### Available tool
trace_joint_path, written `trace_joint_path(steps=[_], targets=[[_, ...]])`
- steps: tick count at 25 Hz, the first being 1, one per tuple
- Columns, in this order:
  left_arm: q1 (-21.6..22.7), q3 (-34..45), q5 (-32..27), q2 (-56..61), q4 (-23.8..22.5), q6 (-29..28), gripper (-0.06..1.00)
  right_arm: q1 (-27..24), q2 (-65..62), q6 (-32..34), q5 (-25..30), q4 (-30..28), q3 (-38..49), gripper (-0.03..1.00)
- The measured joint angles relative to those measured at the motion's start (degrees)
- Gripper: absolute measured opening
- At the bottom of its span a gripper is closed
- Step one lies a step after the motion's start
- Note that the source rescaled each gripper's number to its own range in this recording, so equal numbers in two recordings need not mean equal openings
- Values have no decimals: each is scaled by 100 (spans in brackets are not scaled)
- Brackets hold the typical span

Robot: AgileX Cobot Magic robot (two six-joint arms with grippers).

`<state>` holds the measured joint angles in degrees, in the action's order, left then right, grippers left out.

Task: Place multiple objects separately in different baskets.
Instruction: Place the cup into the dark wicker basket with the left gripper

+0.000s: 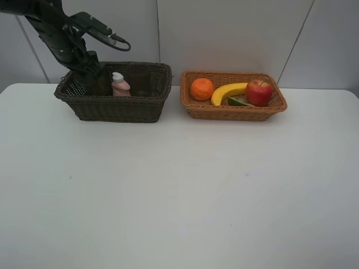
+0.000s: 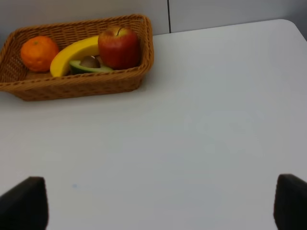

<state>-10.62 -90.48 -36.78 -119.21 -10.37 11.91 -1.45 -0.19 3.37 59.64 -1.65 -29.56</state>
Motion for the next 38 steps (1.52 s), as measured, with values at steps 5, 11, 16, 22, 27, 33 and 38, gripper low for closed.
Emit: trace_joint_path(steps=[5, 11, 16, 22, 27, 33, 38], targets=[[0, 0, 11, 0, 60, 0, 0, 0, 0, 0, 0, 0, 0, 100], [0, 0, -42, 0, 193, 10, 1, 0, 0, 0, 0, 0, 0, 100], [0, 0, -87, 0, 205, 114, 21, 0, 0, 0, 0, 0, 0, 100], [0, 0, -93, 0, 78, 265, 90, 0, 0, 0, 0, 0, 0, 100], [0, 0, -153, 6, 78, 265, 99, 0, 0, 0, 0, 0, 0, 100], [0, 0, -243, 9, 78, 221, 100, 0, 0, 0, 0, 0, 0, 100], [0, 0, -258, 9, 78, 216, 100, 0, 0, 0, 0, 0, 0, 100]])
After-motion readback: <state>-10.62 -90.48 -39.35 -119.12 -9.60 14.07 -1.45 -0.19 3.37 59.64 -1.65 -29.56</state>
